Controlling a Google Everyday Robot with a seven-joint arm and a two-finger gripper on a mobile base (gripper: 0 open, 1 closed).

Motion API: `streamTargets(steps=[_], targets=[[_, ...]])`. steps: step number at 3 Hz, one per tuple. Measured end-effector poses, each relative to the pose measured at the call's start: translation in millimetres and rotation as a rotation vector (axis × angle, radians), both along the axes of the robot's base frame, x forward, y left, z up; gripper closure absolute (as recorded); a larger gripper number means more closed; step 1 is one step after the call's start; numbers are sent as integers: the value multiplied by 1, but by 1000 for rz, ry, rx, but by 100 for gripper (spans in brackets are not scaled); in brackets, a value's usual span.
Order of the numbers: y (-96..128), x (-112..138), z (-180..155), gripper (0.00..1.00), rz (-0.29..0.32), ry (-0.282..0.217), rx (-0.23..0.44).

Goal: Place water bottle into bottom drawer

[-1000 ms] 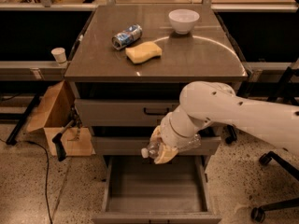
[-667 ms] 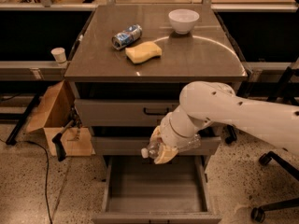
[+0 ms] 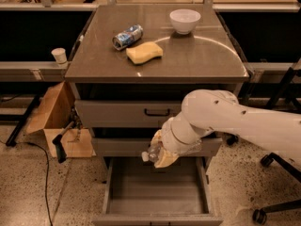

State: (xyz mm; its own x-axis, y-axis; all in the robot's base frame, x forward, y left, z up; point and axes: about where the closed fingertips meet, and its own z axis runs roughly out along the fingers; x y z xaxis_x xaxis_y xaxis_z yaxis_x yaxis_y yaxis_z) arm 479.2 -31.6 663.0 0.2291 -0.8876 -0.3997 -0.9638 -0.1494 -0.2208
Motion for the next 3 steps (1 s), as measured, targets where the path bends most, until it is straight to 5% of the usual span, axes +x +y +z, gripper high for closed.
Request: streamTargets(steps=[3], targets=[[11, -13, -73, 100, -82, 44, -37]])
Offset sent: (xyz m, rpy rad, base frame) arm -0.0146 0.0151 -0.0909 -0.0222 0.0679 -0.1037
